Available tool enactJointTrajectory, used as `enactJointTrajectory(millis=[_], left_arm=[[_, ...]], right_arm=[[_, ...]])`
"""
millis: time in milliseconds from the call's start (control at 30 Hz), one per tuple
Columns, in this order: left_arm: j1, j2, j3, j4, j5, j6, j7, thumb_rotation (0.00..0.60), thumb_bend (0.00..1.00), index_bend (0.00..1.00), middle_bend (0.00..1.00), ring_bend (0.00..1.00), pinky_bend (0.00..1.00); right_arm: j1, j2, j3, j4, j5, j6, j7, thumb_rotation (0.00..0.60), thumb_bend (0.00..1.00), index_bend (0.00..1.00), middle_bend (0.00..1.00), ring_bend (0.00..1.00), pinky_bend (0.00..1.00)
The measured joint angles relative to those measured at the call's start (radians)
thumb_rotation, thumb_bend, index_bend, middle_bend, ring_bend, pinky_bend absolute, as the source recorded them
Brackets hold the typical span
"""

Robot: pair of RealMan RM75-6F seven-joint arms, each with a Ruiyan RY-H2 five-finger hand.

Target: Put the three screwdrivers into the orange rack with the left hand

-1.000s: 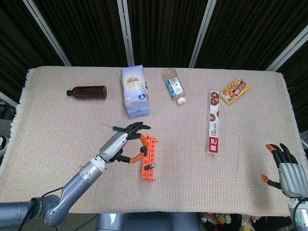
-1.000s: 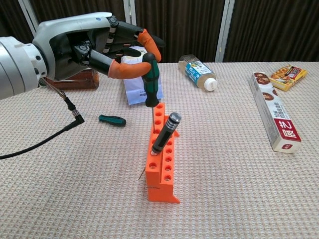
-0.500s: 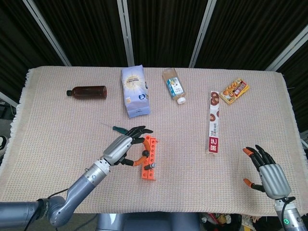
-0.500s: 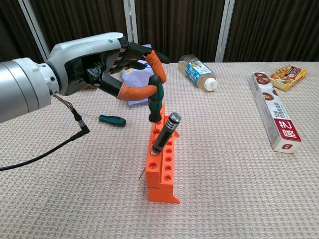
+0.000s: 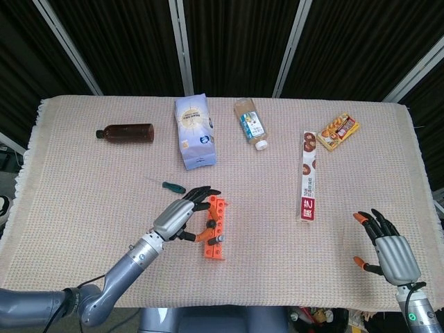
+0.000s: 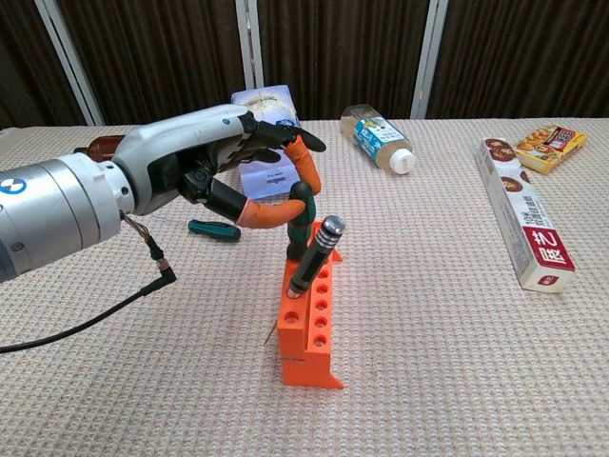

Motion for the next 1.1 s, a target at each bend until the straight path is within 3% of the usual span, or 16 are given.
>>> enactJointTrajectory(millis=[100, 300, 400, 767, 1100], left_arm=[[0.004, -0.015, 0.001, 0.019, 0.0, 0.012, 0.019, 0.6, 0.55, 0.55, 0.03, 0.0, 0.0], [0.01, -0.021, 0.006, 0.028, 0.008, 0.019, 0.036, 0.6, 0.41, 0.19, 0.0, 0.0, 0.0], [0.013, -0.016, 0.009, 0.027, 0.023, 0.027, 0.053, 0.6, 0.38, 0.11, 0.0, 0.0, 0.0], [0.047, 0.055, 0.014, -0.014, 0.134, 0.118, 0.084, 0.6, 0.38, 0.12, 0.0, 0.0, 0.0], [0.08, 0.188, -0.004, -0.027, 0.12, 0.151, 0.127, 0.6, 0.38, 0.36, 0.0, 0.0, 0.0]], right_arm=[[0.002, 0.0, 0.0, -0.001, 0.002, -0.003, -0.001, 0.6, 0.09, 0.12, 0.12, 0.0, 0.17], [0.006, 0.001, 0.0, -0.006, 0.004, -0.005, -0.007, 0.6, 0.09, 0.12, 0.12, 0.0, 0.17], [0.007, 0.002, 0.001, -0.008, 0.007, -0.005, -0.009, 0.6, 0.1, 0.12, 0.12, 0.0, 0.17], [0.011, 0.0, 0.007, -0.009, 0.016, -0.004, -0.014, 0.6, 0.09, 0.12, 0.12, 0.0, 0.17], [0.011, -0.003, 0.012, 0.002, 0.029, -0.004, -0.008, 0.6, 0.09, 0.12, 0.12, 0.0, 0.17]])
